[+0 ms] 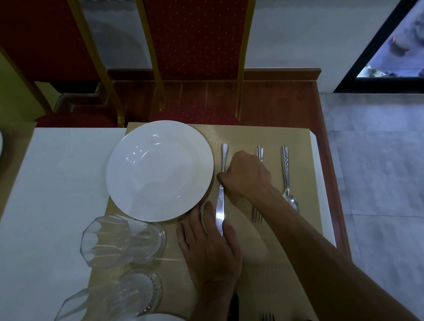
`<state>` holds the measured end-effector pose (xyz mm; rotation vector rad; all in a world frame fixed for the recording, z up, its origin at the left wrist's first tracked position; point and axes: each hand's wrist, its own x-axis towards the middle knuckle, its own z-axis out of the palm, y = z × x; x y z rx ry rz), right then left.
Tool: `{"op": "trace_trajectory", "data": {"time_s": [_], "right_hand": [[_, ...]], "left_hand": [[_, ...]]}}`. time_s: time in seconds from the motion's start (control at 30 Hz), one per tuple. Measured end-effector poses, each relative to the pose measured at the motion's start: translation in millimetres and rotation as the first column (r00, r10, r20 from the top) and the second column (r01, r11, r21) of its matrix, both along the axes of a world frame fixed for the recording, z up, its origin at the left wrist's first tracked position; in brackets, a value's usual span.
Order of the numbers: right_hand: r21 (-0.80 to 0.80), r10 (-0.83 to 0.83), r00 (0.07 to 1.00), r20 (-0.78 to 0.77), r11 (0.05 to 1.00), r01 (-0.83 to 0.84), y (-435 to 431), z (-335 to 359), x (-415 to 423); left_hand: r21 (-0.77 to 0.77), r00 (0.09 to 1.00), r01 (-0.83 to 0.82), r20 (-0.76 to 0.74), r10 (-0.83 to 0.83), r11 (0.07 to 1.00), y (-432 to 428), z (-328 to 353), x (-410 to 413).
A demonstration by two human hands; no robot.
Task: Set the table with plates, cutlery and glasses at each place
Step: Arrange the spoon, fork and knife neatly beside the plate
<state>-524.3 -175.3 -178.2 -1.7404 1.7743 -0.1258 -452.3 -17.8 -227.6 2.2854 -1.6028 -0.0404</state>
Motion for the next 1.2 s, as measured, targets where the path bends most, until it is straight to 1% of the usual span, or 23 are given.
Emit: {"op": "trace_trajectory", "data": {"time_s": [0.43,0.8,1.2], "right_hand": [[0.023,-0.004,1.0,0.023,1.0,0.003,0,-2,-1],[0.004,-0.001,1.0,0.029,1.0,0.001,-1,-9,0],[-0.003,-0.031,0.996,0.086,0.999,0.032,-1,-15,-1]], "left_hand": [[-0.006,1.0,0.003,0.009,-0.003,1.0,0,1,-1],[-0.039,1.0,0.0,0.004,0.0,0.999,-1,0,-1],[-0.046,1.0,-0.001,0.009,0.002,0.999,-1,-2,-2]]}}
